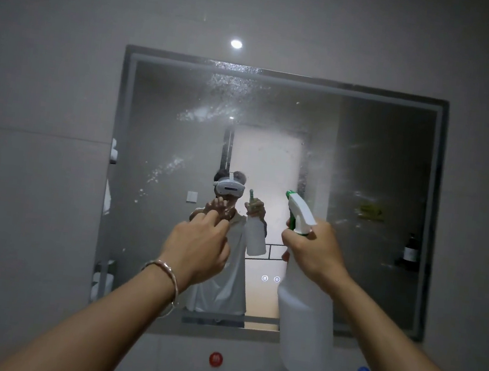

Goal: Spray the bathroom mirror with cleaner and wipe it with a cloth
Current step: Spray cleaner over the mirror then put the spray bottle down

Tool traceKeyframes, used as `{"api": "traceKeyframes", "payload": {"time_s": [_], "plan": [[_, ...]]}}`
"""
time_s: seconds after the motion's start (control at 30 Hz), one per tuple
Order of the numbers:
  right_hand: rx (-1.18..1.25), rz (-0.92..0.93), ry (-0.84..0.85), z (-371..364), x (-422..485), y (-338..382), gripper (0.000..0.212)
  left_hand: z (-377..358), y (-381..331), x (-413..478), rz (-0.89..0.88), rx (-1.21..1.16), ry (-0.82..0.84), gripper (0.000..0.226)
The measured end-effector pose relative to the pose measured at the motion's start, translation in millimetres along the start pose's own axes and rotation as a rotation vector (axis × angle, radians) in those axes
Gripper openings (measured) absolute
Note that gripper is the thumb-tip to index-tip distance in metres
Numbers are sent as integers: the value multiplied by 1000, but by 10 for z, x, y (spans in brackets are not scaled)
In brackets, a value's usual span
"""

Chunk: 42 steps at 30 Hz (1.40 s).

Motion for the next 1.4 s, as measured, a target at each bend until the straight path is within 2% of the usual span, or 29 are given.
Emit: {"api": "traceKeyframes", "payload": {"time_s": [0.43, 0.5, 0.57, 0.7, 1.1, 1.4], "plan": [[133, 53, 69, -685, -25, 399, 5, 134, 629, -108, 58, 16, -23, 29], [113, 53, 83, -788, -30, 440, 2, 144, 723, -134, 63, 19, -24, 30], [32, 66, 90, -867, -33, 489, 12, 163, 832, -168, 72, 26, -25, 31], [-90, 103, 88, -1039, -41, 583, 17, 190, 1073, -235, 88, 55, -10, 31], [1, 152, 199, -1646, -67, 874, 4, 192, 1539, -310, 128, 115, -9, 29], [-43, 141, 228, -1956, -39, 970, 22, 244, 1886, -388, 192, 127, -3, 28]]}}
Point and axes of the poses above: each hand's wrist, its own x-axis towards the middle knuckle, its own z-axis out of the back of the hand, y = z × x, the point moved 8 cm from there along x, towards the middle knuckle, and after that the axes turned 14 degrees about z, right-handed, at the moved point
